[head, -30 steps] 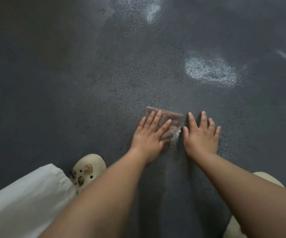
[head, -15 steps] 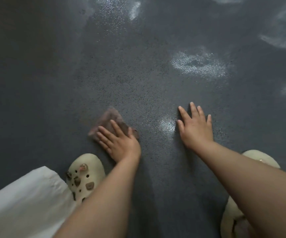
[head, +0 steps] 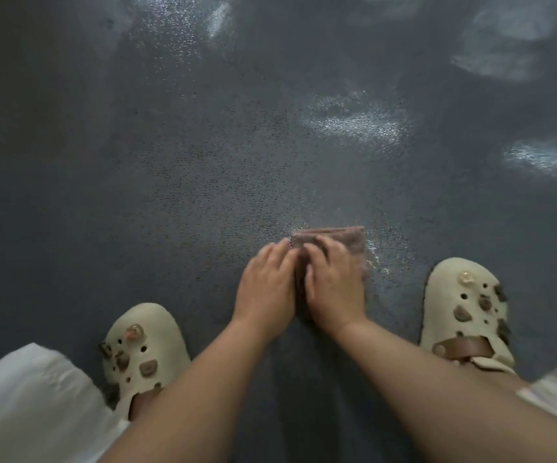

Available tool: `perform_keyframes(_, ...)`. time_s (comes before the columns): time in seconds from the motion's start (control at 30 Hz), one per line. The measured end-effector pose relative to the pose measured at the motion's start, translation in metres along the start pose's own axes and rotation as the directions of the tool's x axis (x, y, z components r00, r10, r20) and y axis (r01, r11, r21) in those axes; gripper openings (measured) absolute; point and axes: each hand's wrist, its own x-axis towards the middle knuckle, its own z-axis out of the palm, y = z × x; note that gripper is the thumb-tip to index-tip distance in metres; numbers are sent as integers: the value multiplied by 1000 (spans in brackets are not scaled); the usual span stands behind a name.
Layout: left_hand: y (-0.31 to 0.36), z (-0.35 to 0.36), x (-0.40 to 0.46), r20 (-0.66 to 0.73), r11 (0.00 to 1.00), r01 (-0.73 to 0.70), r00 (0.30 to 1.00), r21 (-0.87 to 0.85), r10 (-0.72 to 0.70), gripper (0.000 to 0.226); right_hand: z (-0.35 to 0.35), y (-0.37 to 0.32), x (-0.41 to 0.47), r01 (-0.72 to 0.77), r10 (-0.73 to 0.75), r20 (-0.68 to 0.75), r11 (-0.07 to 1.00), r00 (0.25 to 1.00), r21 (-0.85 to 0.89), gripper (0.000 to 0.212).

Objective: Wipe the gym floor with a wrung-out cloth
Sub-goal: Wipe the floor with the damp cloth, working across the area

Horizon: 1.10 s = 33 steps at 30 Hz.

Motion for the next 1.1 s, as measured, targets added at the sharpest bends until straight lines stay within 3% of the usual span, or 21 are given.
perform_keyframes(0.1, -14, -12, -10, 64, 972, 222, 972, 81, -227, 56, 22, -17, -28, -39, 67, 136, 979, 988, -199, 58)
perform_keyframes(0.17, -21, -15, -16, 107, 951, 271, 952, 147, -288, 66, 25, -18, -22, -23, 72, 199, 972, 977, -236, 65)
perform_keyframes(0.37, -17, -18, -20, 253, 912, 315, 890, 262, -380, 117, -3, 33, 36, 401, -250, 397, 842, 883, -360, 58)
perform_keyframes(0.43, -14, -19, -18, 276, 902, 310, 877, 301, -394, 119, -12, 43, 55, 292, -138, 393, 885, 909, -363, 57)
perform_keyframes(0.53, -11, -18, -16, 273, 889, 330, 866, 317, -419, 118, -17, 44, 76, -59, 144, 225, 936, 964, -347, 59)
perform_keyframes(0.6, -10, -17, -16, 263, 885, 343, 864, 315, -429, 118, -14, 37, 87, -269, 316, 132, 920, 940, -286, 59)
perform_keyframes(0.67, -10, -16, -17, 258, 881, 363, 859, 303, -442, 119, -10, 24, 92, -334, 375, 120, 904, 919, -267, 58)
perform_keyframes(0.9, -13, -15, -17, 237, 881, 374, 864, 291, -445, 119, 19, -28, 31, 91, -6, 302, 959, 953, -269, 55)
perform_keyframes(0.97, -11, -16, -16, 234, 873, 378, 859, 309, -455, 118, 25, -33, 8, 101, -18, 261, 946, 965, -308, 50)
perform_keyframes(1.1, -2, -16, -9, 228, 853, 392, 846, 345, -481, 116, 23, -13, -14, 135, -41, 309, 948, 950, -288, 51)
